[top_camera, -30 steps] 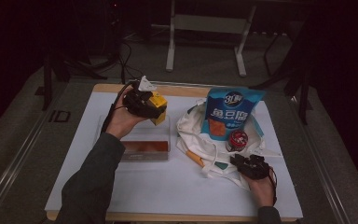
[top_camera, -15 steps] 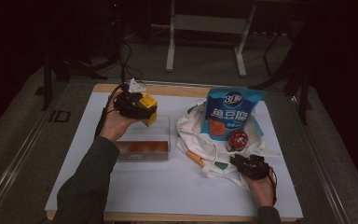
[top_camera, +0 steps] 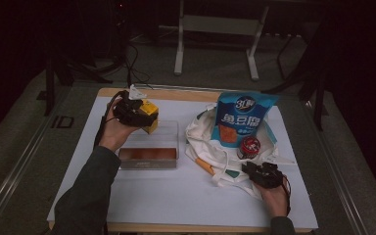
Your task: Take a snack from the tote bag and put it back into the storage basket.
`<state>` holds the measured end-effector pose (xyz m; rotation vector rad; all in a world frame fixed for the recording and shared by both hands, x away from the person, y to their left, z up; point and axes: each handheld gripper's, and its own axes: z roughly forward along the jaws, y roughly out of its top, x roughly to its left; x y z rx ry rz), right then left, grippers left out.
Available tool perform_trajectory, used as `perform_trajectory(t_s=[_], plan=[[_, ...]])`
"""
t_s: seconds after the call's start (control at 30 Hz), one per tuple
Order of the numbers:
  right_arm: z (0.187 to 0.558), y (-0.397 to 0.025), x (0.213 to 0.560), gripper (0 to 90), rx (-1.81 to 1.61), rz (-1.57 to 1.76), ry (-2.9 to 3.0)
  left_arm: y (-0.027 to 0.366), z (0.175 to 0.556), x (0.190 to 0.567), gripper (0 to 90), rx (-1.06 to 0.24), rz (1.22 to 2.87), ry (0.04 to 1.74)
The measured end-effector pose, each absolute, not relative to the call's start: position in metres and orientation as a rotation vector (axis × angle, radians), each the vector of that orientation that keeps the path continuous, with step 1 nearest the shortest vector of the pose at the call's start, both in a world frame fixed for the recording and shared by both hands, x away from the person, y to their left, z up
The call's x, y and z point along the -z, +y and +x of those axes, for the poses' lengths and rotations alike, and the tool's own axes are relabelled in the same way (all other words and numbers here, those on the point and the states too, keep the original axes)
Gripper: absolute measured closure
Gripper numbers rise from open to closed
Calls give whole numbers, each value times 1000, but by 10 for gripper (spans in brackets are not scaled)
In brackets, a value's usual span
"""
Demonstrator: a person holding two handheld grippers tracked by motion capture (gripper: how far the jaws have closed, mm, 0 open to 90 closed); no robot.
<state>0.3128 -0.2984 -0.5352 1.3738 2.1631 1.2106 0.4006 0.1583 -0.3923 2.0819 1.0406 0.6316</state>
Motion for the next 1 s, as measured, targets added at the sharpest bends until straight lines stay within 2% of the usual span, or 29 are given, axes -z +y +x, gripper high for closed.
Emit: perform_trajectory(t_s=[1.0], plan=[[312,-298,535,679,-1209,1373,2161,183,389,411,280,-647,2071,1117]])
